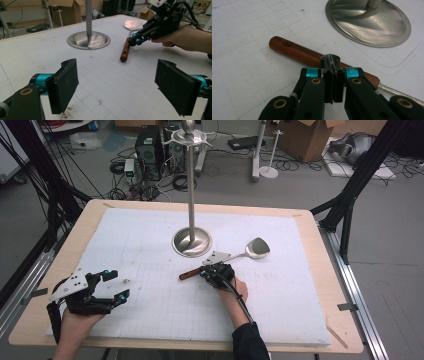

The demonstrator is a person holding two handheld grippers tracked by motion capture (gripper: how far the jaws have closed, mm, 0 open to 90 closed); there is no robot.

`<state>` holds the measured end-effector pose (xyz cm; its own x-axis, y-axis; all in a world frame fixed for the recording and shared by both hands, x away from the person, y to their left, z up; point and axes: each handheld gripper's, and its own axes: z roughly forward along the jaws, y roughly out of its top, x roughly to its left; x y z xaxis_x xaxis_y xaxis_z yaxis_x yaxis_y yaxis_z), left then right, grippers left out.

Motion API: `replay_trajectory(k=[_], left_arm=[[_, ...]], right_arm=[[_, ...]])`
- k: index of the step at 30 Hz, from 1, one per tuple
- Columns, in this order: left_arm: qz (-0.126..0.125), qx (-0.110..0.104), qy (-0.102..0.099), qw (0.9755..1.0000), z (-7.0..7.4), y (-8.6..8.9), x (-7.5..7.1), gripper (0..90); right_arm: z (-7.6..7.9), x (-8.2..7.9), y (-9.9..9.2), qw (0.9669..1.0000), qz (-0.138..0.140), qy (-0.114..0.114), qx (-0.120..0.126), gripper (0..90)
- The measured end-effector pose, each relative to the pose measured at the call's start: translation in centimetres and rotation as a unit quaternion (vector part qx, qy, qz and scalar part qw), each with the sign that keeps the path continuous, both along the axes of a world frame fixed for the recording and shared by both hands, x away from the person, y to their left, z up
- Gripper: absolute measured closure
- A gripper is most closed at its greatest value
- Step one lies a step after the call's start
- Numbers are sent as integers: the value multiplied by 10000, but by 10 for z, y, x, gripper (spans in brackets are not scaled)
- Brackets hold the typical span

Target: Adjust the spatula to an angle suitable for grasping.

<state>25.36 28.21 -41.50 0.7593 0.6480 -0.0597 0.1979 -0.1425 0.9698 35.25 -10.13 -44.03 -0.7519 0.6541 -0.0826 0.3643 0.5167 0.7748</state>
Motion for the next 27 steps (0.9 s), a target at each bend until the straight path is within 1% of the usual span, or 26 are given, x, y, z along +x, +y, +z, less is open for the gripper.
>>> replay_trajectory(k=[3, 6, 8, 13, 18, 20, 22, 23, 26, 27], left_arm=[[-3, 7, 11, 10000, 0, 0, 0, 191], [-16, 23, 13, 10000, -1, -2, 1, 191], [-33, 18, 13, 10000, -1, -3, 3, 192], [-84, 23, -7, 10000, 0, -5, 6, 192], [-102, 21, -43, 9999, 3, -8, 13, 193], [-108, 1, -40, 9999, 3, -8, 16, 193], [-103, 15, -23, 9999, 3, -7, 19, 193], [-100, 5, -10, 9999, 3, -7, 20, 193], [-84, 10, 8, 10000, 3, -7, 24, 193], [-81, 10, 6, 10000, 3, -7, 25, 193]], right_arm=[[0, 3, 2, 10000, 0, -35, -52, 899], [1, 5, 4, 10000, -41, -12, -69, 898], [1, 7, 5, 10000, -43, -38, -73, 898], [1, 9, 7, 10000, -63, -16, -65, 895], [1, 13, 9, 10000, -80, -6, -31, 895], [1, 15, 9, 9999, -101, 22, -8, 895], [1, 17, 10, 9999, -99, 8, -45, 895], [1, 18, 10, 9999, -101, 19, 5, 895], [1, 20, 10, 9999, -115, 46, 15, 895], [1, 20, 10, 9999, -101, 4, -5, 895]])
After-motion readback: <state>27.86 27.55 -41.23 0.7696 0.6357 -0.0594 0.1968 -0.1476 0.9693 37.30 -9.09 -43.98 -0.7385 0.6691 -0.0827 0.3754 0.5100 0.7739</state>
